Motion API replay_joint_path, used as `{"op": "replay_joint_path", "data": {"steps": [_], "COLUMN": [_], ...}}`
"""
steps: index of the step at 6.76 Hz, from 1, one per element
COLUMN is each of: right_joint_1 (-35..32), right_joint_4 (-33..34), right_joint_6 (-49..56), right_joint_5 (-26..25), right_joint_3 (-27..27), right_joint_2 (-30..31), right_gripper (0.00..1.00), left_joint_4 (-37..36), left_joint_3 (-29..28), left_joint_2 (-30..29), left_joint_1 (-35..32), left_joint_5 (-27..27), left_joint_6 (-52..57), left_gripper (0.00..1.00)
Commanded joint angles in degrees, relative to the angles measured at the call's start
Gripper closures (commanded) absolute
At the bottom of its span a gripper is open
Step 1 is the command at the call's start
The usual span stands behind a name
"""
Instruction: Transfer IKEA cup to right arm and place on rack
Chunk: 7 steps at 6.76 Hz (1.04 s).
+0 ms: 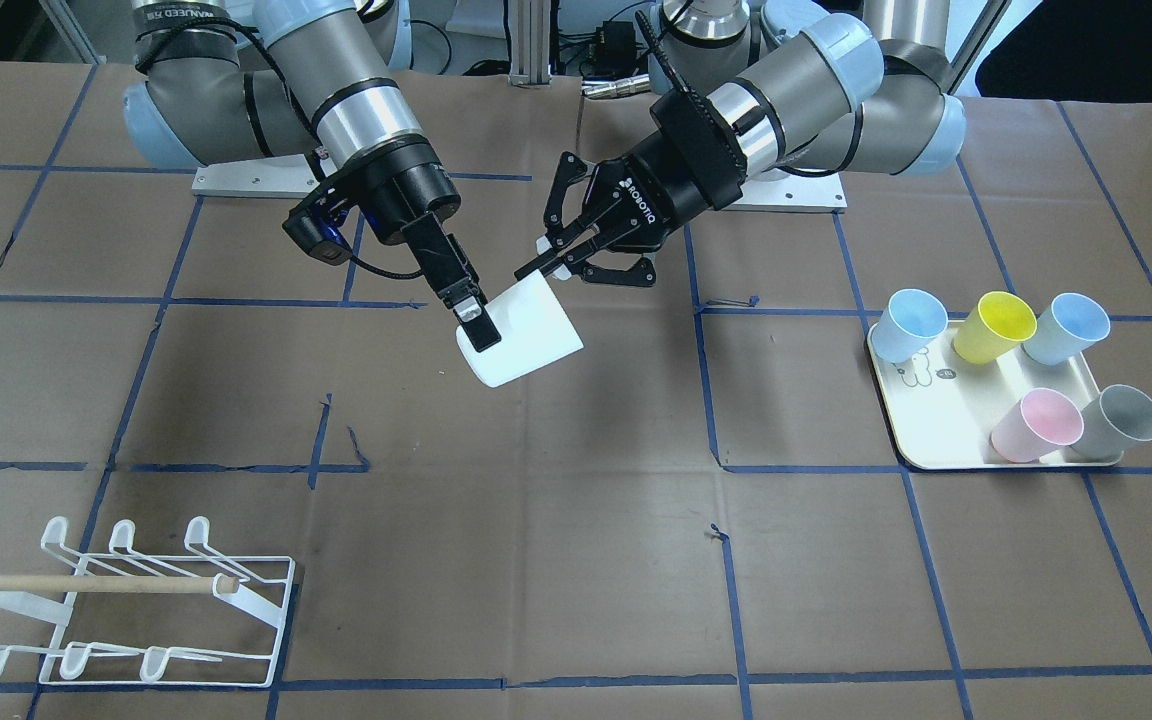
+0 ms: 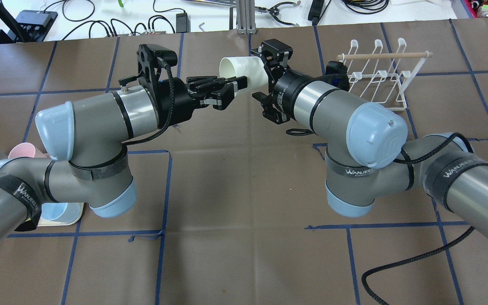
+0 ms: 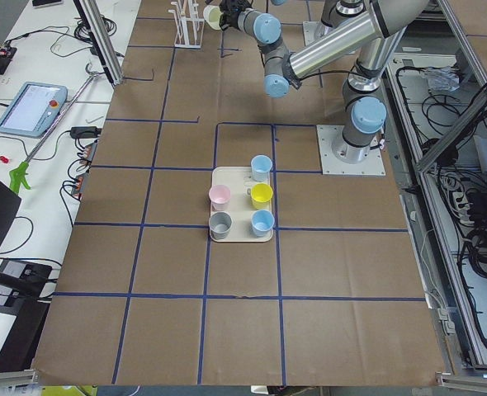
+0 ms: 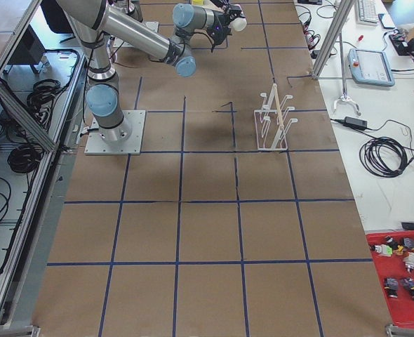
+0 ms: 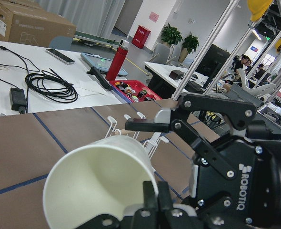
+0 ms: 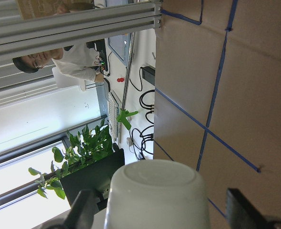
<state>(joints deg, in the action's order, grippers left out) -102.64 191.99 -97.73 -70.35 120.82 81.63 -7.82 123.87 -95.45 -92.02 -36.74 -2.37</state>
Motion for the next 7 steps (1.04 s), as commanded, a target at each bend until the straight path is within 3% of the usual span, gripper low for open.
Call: {"op": "replay_joint_path", "data": {"steps": [1, 2, 3, 5, 6, 7], "right_joint_1": [-0.63, -0.63, -0.72, -0.72, -0.72, -0.63], "right_joint_4": [-0.03, -0.12, -0.21, -0.21, -0.21, -0.21], "right_joint_6": [-0.62, -0.62, -0.62, -0.62, -0.62, -0.62], "right_joint_5": [-0.22, -0.14, 0.04, 0.3, 0.39, 0.48], "right_joint_3": [-1.03, -1.03, -1.03, -1.11, -1.11, -1.11], "right_joint_2": [-0.94, -0.85, -0.85, -0.68, -0.68, -0.68], "right_gripper": [0.08, 0.14, 0.29, 0.5, 0.55, 0.56], "left_joint_4": [0.0, -0.08, 0.0, 0.0, -0.08, 0.0], "left_joint_3": [-0.03, -0.03, -0.12, -0.47, -0.56, -0.82], "left_joint_2": [0.0, 0.0, 0.0, -0.08, -0.08, 0.09], "left_joint_1": [0.0, 0.0, 0.0, 0.0, 0.0, 0.0], "left_joint_5": [0.0, 0.0, 0.0, -0.09, -0.17, -0.61], "left_joint_6": [-0.44, -0.53, -1.05, -1.32, -1.41, -2.89], "left_gripper": [1.0, 1.0, 1.0, 0.96, 0.74, 0.43]}}
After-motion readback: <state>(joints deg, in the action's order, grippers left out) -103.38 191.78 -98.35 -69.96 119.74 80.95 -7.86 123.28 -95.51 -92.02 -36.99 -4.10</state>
